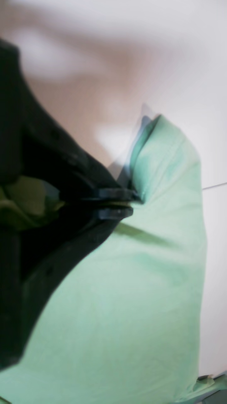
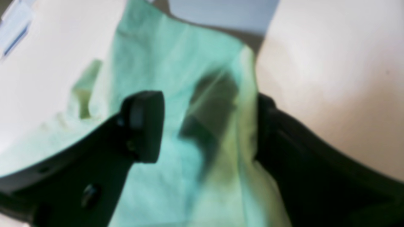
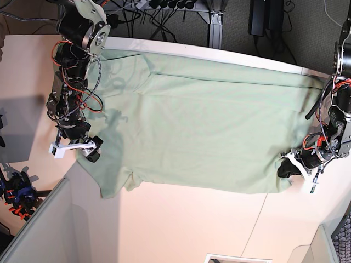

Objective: Fold the T-shirt properly
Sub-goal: 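Fold the hem side over toward the collar edge with both grippers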

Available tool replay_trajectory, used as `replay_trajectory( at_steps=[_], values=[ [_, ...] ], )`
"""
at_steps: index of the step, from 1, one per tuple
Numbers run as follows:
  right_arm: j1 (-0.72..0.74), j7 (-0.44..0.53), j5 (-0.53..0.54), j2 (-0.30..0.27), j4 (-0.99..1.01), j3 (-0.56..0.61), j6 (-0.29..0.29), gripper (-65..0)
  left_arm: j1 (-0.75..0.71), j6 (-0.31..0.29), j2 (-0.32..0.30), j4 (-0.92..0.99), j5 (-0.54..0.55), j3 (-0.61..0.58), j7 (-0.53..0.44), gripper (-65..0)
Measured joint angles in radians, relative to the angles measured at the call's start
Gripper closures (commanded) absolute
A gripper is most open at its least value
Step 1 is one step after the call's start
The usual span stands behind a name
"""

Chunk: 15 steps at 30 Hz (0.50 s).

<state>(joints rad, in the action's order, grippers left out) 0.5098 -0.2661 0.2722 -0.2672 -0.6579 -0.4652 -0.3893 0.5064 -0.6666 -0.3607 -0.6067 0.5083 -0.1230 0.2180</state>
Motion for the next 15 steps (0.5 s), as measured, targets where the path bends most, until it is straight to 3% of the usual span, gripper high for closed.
replay_trajectory(
  at_steps=[3, 8, 11, 13, 15],
  values=[
    [-0.001, -0.025, -0.020, -0.010, -0.020, 0.028, 0.000, -38.7, -0.002, 0.000, 0.000, 0.000, 0.010, 0.000, 0.000, 0.0],
    [-0.014, -0.119, -0.037, -0.023, -0.085, 0.037, 0.005, -14.8, -0.002, 0.000, -0.009, 0.000, 0.013, 0.000, 0.003, 0.0],
    [-0.019, -0.140, -0.045, -0.026, -0.110, 0.037, 0.009, -7.9, -0.002, 0.000, -0.020, 0.000, 0.017, 0.000, 0.003, 0.0],
    [-0.019, -0.135, -0.045, -0.026, -0.116, 0.038, 0.009, 0.0, -0.002, 0.000, -0.020, 0.000, 0.017, 0.000, 0.003, 0.0],
    [-0.019, -0.117, -0.045, -0.026, -0.116, 0.038, 0.008, 0.0, -0.002, 0.000, -0.019, 0.000, 0.017, 0.000, 0.003, 0.0]
  ],
)
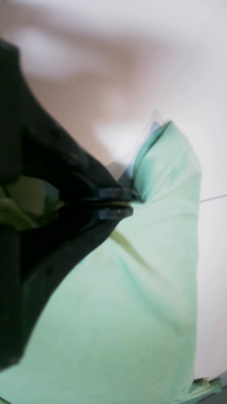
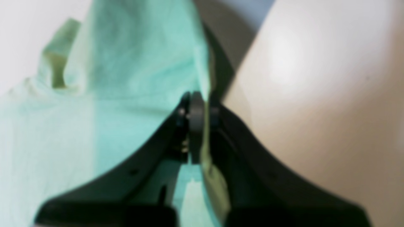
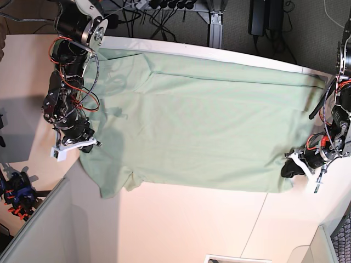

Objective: Fold the T-shirt properly
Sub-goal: 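Fold the hem side over toward the collar edge with both grippers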

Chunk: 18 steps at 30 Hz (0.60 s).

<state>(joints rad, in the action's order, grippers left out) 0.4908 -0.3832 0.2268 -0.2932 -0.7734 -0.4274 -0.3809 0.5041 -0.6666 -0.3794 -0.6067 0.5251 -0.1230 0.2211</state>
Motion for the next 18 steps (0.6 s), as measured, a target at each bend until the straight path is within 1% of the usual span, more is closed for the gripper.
replay_trajectory(
  at_steps=[6, 10, 14, 18],
  values=[
    [0.000, 0.006, 0.000, 0.000, 0.000, 0.000, 0.000, 0.0, 0.000, -0.004, -0.001, 0.000, 0.000, 0.000, -0.001, 0.0],
    [-0.037, 0.019, -0.001, 0.001, -0.046, 0.001, -0.003, 0.0, 0.000, -0.006, -0.014, 0.000, 0.004, 0.000, -0.001, 0.0],
    [-0.100, 0.019, 0.032, -0.007, -0.138, 0.001, -0.016, 0.0, 0.000, -0.012, -0.048, 0.000, 0.072, 0.000, -0.005, 0.0],
    [-0.143, 0.018, 0.066, -0.035, -0.214, 0.003, -0.037, 0.0, -0.003, -0.013, -0.067, -0.004, 0.113, 0.000, 0.008, 0.0]
  ],
)
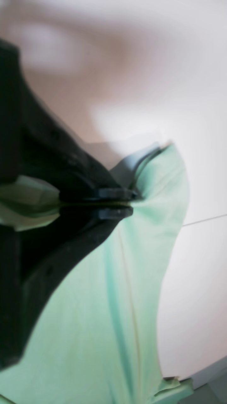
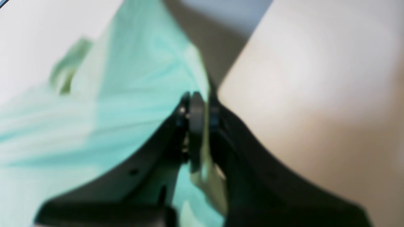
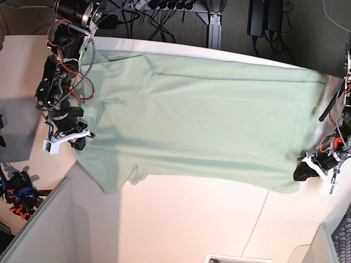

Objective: Fold the T-shirt properly
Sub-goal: 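Fold the hem side over toward the collar edge with both grippers, then fold the shirt lengthwise again, pulling the folded edge with both grippers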

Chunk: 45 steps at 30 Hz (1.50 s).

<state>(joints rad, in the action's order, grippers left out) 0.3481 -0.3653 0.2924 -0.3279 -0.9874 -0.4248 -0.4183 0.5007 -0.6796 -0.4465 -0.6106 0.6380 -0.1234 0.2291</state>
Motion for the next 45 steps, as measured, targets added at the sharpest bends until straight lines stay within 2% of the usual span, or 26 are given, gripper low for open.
replay_trajectory(
  at_steps=[5, 9, 12, 17, 23, 30, 37, 40, 41, 42, 45],
  values=[
    [-0.053, -0.004, 0.031, -0.052, -0.061, 0.002, -0.010, 0.0, -0.003, -0.005, -0.020, -0.014, 0.117, -0.002, 0.076, 0.0],
    [-0.082, -0.006, 0.071, -0.080, -0.077, 0.004, -0.015, 0.0, -0.024, -0.006, -0.051, -0.084, 0.258, -0.002, 0.234, 0.0],
    [-0.091, -0.010, 0.081, -0.093, -0.080, 0.004, -0.014, 0.0, -0.077, -0.008, -0.071, -0.192, 0.331, -0.002, 0.309, 0.0],
    [-0.118, -0.024, 0.082, -0.104, -0.094, 0.004, -0.012, 0.0, -0.187, -0.011, -0.114, -0.388, 0.339, -0.003, 0.318, 0.0],
    [-0.187, -0.037, 0.082, -0.116, -0.183, 0.005, -0.010, 0.0, -0.274, -0.011, -0.157, -0.522, 0.339, -0.003, 0.330, 0.0],
    [-0.267, -0.044, 0.081, -0.118, -0.254, 0.003, -0.008, 0.0, -0.356, -0.011, -0.169, -0.634, 0.393, -0.002, 0.436, 0.0],
    [-0.285, -0.052, 0.051, -0.118, -0.253, 0.003, -0.008, 0.0, -0.382, -0.010, -0.169, -0.663, 0.399, -0.002, 0.444, 0.0],
    [-0.305, -0.055, 0.048, -0.118, -0.253, 0.003, -0.008, -22.5, -0.388, -0.010, -0.169, -0.663, 0.399, -0.002, 0.444, 0.0],
    [-0.312, -0.057, 0.047, -0.118, -0.252, 0.003, -0.008, -27.2, -0.389, -0.010, -0.168, -0.663, 0.399, -0.002, 0.444, 0.0],
    [-0.318, -0.059, 0.047, -0.118, -0.252, 0.002, -0.008, -29.7, -0.389, -0.010, -0.168, -0.663, 0.400, -0.002, 0.444, 0.0],
    [-0.319, -0.061, 0.065, -0.115, -0.252, -0.025, -0.008, -30.2, -0.389, -0.010, -0.166, -0.663, 0.399, -0.002, 0.444, 0.0]
  ],
)
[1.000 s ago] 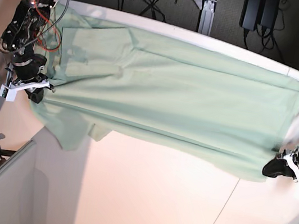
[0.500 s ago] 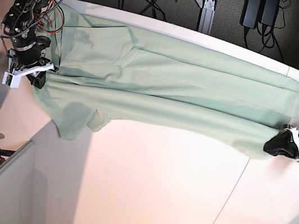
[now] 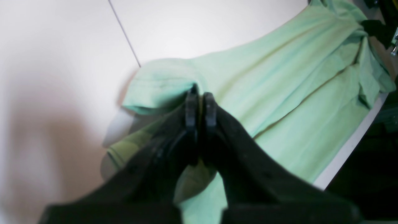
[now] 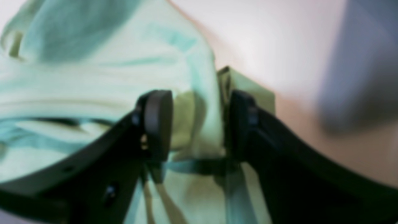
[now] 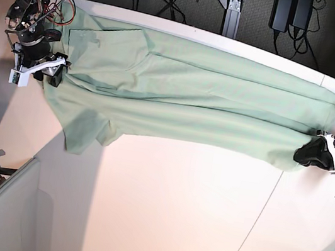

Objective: Fold the T-shirt properly
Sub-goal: 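Fold the shirt lengthwise again, pulling the folded edge with both grippers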

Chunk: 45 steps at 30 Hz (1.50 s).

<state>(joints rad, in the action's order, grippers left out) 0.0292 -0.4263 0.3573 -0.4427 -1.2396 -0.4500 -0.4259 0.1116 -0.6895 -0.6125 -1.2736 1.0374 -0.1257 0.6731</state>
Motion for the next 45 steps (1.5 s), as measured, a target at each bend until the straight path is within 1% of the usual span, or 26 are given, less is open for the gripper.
replay_trajectory(
  at_steps=[3, 6, 8, 10, 12, 14, 16, 19, 22, 23, 25, 28, 33, 35, 36, 37, 39, 40, 45],
  values=[
    [0.005, 0.000, 0.053, 0.000, -0.010, -0.058, 0.000, -30.2, 0.000, 0.000, 0.000, 0.000, -0.001, 0.000, 0.000, 0.0],
    [0.036, -0.002, 0.083, -0.001, -0.011, -0.114, 0.005, -30.2, 0.000, 0.000, 0.000, 0.000, 0.004, 0.000, 0.000, 0.0],
    [0.074, 0.006, 0.090, -0.003, -0.011, -0.117, 0.008, -30.2, 0.000, 0.000, 0.000, 0.000, 0.015, 0.000, 0.000, 0.0],
    [0.123, 0.036, 0.087, 0.000, 0.001, -0.108, 0.004, -30.2, 0.000, 0.000, 0.000, -0.001, 0.022, 0.000, 0.000, 0.0],
    [0.179, 0.058, 0.056, 0.005, 0.039, -0.086, 0.001, -30.2, 0.000, 0.000, 0.000, -0.001, 0.021, 0.000, 0.001, 0.0],
    [0.238, 0.101, 0.005, 0.011, 0.113, -0.058, -0.001, -30.2, 0.000, 0.000, 0.000, -0.001, 0.021, 0.000, 0.009, 0.0],
    [0.304, 0.135, -0.044, 0.018, 0.229, -0.021, 0.011, -30.2, 0.000, 0.000, 0.000, -0.001, 0.023, 0.000, 0.020, 0.0],
    [0.389, 0.160, -0.077, 0.031, 0.415, 0.039, 0.015, -30.2, 0.000, 0.000, 0.000, -0.001, 0.023, 0.000, 0.027, 0.0],
    [0.423, 0.178, -0.119, 0.053, 0.523, 0.106, 0.018, -30.2, -0.001, 0.000, 0.000, -0.001, 0.024, 0.000, 0.027, 0.0],
    [0.425, 0.213, -0.117, 0.062, 0.533, 0.123, 0.018, -30.2, -0.001, 0.001, 0.000, -0.001, 0.023, 0.000, 0.027, 0.0],
    [0.431, 0.201, -0.123, 0.066, 0.534, 0.154, 0.018, -30.2, -0.001, 0.000, 0.000, -0.001, 0.022, 0.000, 0.026, 0.0],
    [0.433, 0.213, -0.123, 0.079, 0.531, 0.188, 0.018, -30.2, 0.000, 0.000, 0.000, -0.001, 0.023, 0.000, 0.026, 0.0],
    [0.433, 0.212, -0.122, 0.097, 0.513, 0.217, 0.018, -30.1, -0.001, 0.000, 0.000, -0.001, 0.022, 0.000, 0.026, 0.0],
    [0.433, 0.204, -0.140, 0.103, 0.503, 0.217, 0.018, -29.5, -0.001, 0.000, 0.000, -0.001, 0.022, 0.000, 0.026, 0.0],
    [0.433, 0.201, -0.146, 0.103, 0.499, 0.217, 0.018, -26.3, -0.001, 0.000, 0.000, -0.001, 0.022, 0.000, 0.026, 0.0],
    [0.433, 0.199, -0.146, 0.103, 0.497, 0.218, 0.018, -20.4, -0.001, 0.000, 0.000, -0.001, 0.023, 0.000, 0.026, 0.0],
    [0.431, 0.197, -0.166, 0.103, 0.493, 0.217, 0.018, -5.9, -0.001, 0.000, 0.000, -0.001, 0.022, 0.000, 0.026, 0.0],
    [0.430, 0.197, -0.171, 0.103, 0.492, 0.217, 0.018, -0.1, -0.001, 0.000, 0.000, -0.001, 0.022, 0.000, 0.026, 0.0],
    [0.430, 0.206, -0.179, 0.103, 0.491, 0.218, 0.018, 0.0, -0.001, 0.000, 0.000, -0.001, 0.022, 0.000, 0.026, 0.0]
  ],
)
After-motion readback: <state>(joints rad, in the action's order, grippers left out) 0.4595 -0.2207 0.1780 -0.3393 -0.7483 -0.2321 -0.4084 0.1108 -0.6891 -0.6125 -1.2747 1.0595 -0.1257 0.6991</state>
